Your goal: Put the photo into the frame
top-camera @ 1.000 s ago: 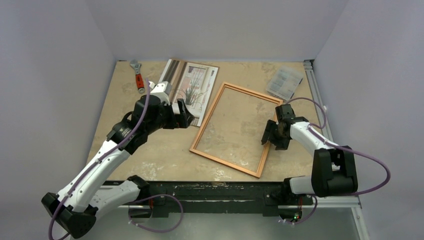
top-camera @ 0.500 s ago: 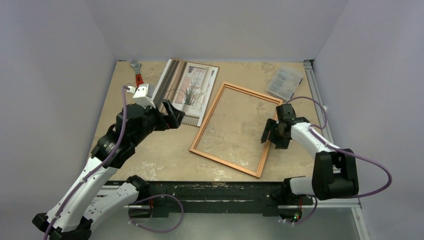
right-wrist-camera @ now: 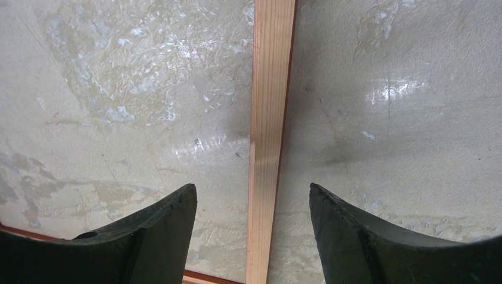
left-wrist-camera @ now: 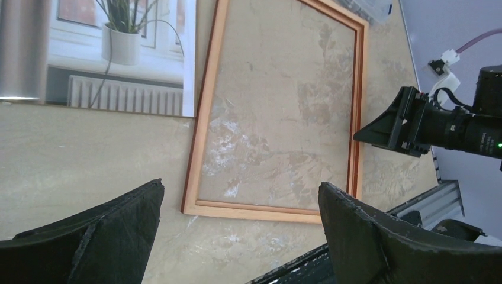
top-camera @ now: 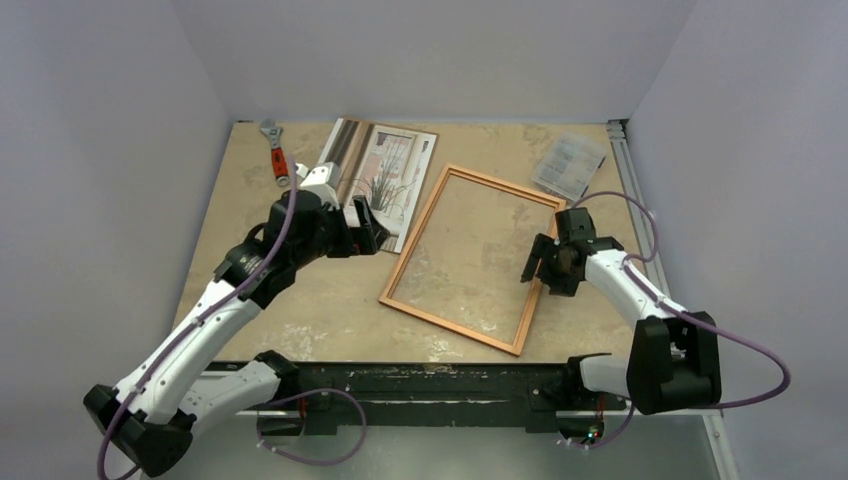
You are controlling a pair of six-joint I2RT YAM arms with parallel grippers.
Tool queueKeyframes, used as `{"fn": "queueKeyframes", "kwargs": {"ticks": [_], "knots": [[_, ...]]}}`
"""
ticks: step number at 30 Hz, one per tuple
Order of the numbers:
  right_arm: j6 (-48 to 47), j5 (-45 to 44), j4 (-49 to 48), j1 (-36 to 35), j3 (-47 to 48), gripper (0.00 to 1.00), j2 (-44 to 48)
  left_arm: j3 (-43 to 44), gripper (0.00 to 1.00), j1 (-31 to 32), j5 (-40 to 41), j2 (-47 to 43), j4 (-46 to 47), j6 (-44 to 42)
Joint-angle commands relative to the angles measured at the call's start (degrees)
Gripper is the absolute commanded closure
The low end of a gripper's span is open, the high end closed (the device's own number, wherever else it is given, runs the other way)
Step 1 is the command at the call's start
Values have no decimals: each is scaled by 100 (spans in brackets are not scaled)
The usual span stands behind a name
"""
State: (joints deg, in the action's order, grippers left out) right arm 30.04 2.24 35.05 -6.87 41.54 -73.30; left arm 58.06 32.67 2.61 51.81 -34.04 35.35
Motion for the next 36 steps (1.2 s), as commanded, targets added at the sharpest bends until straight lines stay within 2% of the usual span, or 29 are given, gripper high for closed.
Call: {"fn": "queueKeyframes", "kwargs": {"ticks": [1, 5, 12, 22, 28, 29, 34, 36], "knots": [[108, 47, -31, -31, -91, 32, 270, 386, 0, 19, -820, 717, 90, 79], [153, -160, 3, -33, -258, 34, 278, 531, 0, 106, -1104, 1478, 79, 182], [464, -590, -273, -23, -126, 39, -22, 808, 0, 441, -945, 2243, 27, 178], [394, -1024, -399, 118, 1100, 43, -1477, 869, 0, 592, -857, 2326, 139, 31], [265, -922, -477, 588, 1480, 48, -1978, 780, 0, 601, -842, 2290, 197, -44], [228, -835, -524, 657, 1506, 51, -2086, 756, 0, 601, -877, 2298, 222, -65], [71, -502, -586, 670, 1558, 81, -2299, 726, 0, 630, -1059, 2394, 373, -116], [29, -360, -608, 670, 1514, 89, -2253, 724, 0, 678, -1145, 2483, 465, -104]]}}
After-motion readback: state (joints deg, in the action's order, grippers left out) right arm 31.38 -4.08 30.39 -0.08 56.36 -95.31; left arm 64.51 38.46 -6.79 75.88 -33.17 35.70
